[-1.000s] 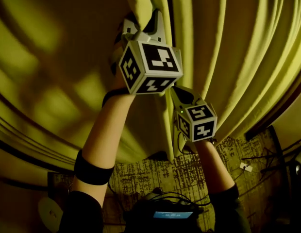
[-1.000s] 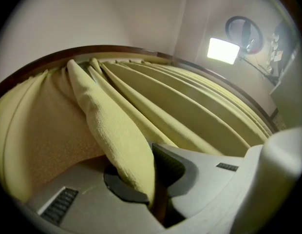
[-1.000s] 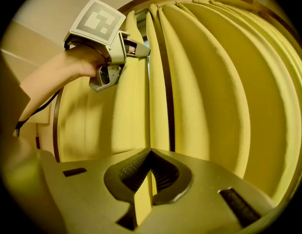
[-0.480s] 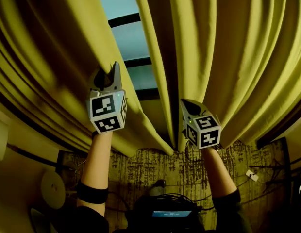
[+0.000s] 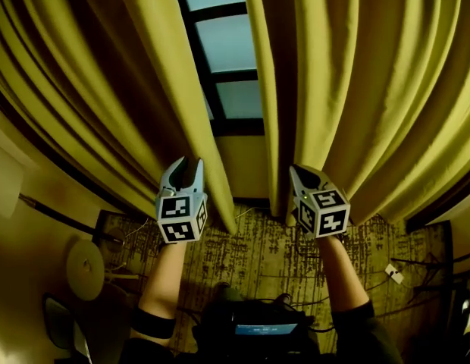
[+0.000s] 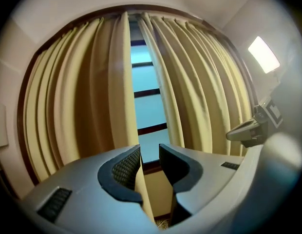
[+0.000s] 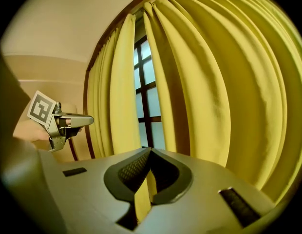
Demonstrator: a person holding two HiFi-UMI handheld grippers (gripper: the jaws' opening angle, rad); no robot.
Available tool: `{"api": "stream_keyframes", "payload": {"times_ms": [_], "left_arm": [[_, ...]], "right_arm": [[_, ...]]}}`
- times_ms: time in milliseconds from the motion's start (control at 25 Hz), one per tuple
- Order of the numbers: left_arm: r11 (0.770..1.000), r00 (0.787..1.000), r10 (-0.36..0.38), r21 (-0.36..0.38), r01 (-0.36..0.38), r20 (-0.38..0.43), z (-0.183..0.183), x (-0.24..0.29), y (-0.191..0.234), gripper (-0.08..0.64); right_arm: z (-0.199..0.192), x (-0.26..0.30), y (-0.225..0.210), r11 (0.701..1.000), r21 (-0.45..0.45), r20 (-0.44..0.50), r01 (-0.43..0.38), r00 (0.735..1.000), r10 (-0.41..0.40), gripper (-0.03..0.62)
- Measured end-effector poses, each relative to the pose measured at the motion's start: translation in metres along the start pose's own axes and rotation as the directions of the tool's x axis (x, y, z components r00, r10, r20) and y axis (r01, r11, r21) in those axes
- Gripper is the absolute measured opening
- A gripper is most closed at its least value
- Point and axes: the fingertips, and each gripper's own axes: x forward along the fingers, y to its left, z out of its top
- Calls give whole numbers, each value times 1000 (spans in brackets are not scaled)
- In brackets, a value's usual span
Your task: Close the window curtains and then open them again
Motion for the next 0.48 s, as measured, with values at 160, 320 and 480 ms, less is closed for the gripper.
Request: {"api": "stream_keyframes", "payload": {"times_ms": [160,320,480], "left_arm": [[997,996,-76,-22,75,-51,-39,-14,7,115],[988,983,-149,-57,143,-112,-89,-26,16,115],[978,970,-196,-98,183,-146,-130,-40,39,112]], "right_arm": [[-25,-7,22,999,-9,-33,32,999,-32,15],[-60,-5,45,997,23,-79,72,994,-70,15],[-86,-2,79,995,16,-128,99,987,-96,15]]}}
